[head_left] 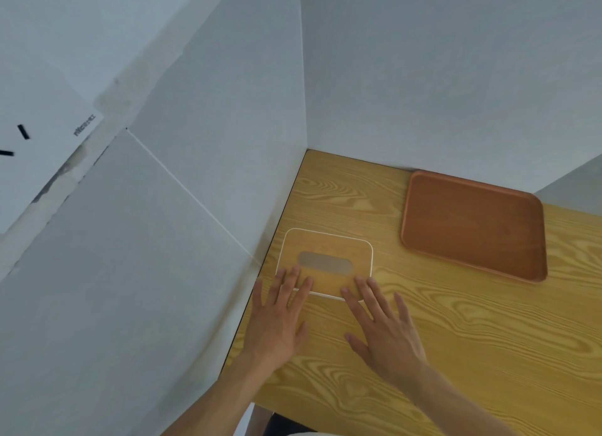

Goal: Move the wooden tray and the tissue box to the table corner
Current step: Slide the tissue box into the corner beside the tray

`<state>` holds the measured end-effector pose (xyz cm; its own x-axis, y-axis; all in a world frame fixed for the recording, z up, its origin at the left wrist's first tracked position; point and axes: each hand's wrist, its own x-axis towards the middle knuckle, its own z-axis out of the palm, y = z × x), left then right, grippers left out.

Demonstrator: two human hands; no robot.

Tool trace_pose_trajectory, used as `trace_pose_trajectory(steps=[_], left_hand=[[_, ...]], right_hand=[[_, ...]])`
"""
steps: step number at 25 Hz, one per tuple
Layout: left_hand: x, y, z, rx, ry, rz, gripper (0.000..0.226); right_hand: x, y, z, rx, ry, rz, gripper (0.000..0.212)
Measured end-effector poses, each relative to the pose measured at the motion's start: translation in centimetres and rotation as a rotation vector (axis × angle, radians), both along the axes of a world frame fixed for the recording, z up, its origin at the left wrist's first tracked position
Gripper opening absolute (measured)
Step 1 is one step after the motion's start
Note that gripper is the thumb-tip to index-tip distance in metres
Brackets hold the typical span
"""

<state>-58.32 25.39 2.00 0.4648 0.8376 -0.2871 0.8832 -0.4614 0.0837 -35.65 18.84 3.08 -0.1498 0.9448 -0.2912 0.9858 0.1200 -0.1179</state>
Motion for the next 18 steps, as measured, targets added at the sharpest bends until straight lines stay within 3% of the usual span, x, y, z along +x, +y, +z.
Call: trace_pose_trajectory(steps=[9,18], left_hand=[[3.6,9.8,2.5,0.005,0.050,0.043,0.073],[7.2,18.8,5.0,-0.051,0.252,-0.004,0.078]], right_hand=[[0.4,8.9,0.4,-0.032,0.041,-0.055,0.080],[1.9,17.4,1.4,-0.081,0.041,-0.088,0.076]])
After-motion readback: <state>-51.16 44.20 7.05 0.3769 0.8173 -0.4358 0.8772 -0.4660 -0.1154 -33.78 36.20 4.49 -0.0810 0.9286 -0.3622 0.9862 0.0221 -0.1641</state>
